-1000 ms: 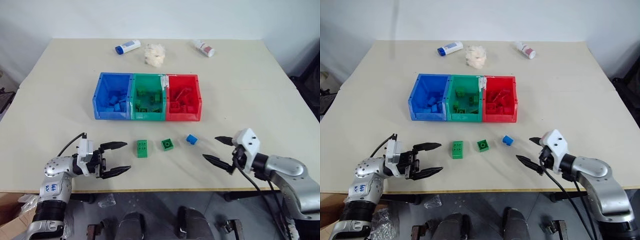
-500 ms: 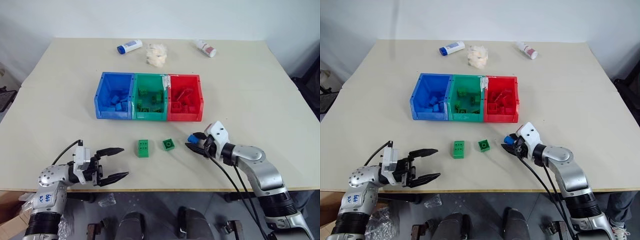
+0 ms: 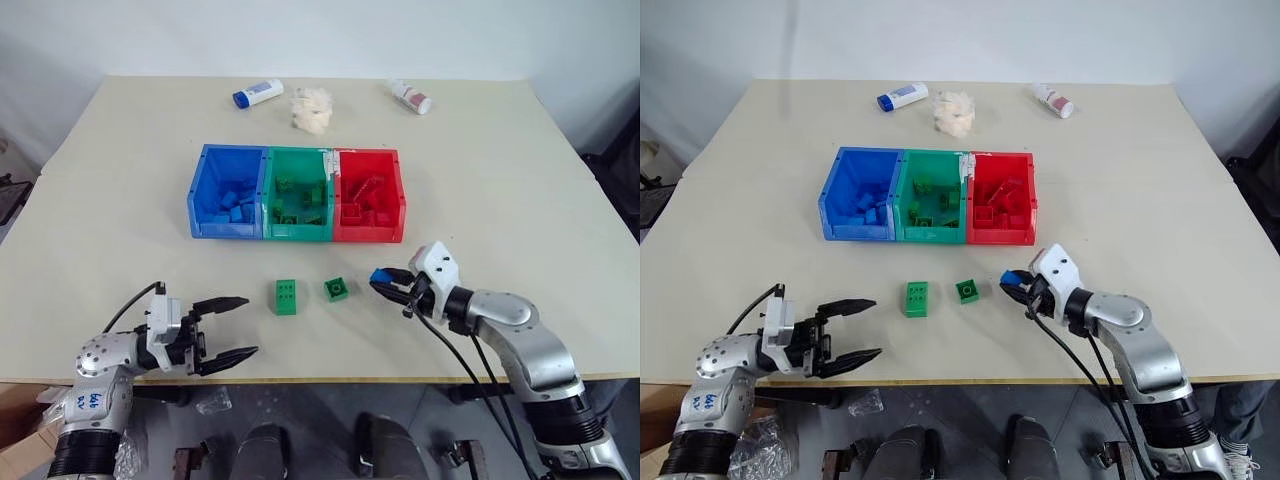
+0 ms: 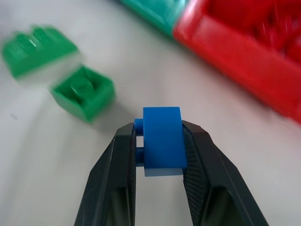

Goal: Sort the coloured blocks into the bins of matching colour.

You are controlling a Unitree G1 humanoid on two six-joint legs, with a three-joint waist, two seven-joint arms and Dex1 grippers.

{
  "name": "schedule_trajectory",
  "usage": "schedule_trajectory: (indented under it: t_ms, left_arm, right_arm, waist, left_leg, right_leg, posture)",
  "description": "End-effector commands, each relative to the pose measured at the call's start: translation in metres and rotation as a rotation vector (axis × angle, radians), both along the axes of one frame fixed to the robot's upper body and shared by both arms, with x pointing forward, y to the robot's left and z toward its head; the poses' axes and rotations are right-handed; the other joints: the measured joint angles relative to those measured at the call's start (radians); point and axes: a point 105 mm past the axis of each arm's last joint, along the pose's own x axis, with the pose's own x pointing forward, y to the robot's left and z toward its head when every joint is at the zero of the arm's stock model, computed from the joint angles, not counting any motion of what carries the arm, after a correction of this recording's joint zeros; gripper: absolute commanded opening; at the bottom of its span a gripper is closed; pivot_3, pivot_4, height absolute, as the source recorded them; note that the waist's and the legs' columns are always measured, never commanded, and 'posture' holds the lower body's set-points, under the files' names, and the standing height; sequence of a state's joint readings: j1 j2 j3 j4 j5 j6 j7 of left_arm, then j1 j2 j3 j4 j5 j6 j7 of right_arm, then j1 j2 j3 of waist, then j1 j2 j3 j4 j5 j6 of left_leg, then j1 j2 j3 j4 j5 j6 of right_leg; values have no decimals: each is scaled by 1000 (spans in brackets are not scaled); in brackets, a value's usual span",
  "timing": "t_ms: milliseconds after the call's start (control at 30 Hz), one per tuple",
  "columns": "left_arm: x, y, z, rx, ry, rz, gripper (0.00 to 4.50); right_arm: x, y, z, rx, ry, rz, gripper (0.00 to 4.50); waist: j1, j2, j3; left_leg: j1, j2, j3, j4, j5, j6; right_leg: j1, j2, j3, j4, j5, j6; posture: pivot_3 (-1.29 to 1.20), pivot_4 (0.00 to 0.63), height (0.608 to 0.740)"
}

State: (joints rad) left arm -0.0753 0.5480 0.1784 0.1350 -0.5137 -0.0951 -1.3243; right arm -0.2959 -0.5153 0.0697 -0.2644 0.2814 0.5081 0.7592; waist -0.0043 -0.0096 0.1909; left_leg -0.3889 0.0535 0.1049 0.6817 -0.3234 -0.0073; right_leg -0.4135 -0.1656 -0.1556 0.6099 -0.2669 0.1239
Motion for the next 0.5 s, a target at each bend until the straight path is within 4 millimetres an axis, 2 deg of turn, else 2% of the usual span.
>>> schedule_trajectory:
  t_ms: [33, 367, 500]
  left_arm:
    - [1, 0, 4, -19, -19, -8, 4500]
    - [1, 1, 5, -20, -28, -2, 4500]
    - [-1, 3, 4, -19, -30, 13, 4500]
  right_arm:
    - [-5, 10, 19, 23, -53, 46, 916]
    - [6, 59, 40, 72, -108, 158, 916]
    - [15, 89, 51, 98, -136, 231, 916]
  waist:
    - [0, 0, 0]
    - [-9, 0, 0]
    - [-18, 0, 0]
  left_leg:
    - [0, 0, 0, 0, 0, 0]
    - [0, 0, 0, 0, 0, 0]
    - [0, 0, 0, 0, 0, 0]
  right_leg:
    - [0, 0, 0, 0, 0, 0]
    - [0, 0, 0, 0, 0, 0]
    - [0, 0, 0, 0, 0, 0]
  posture:
    - [0, 150, 740]
    - [0, 150, 740]
    - [0, 150, 740]
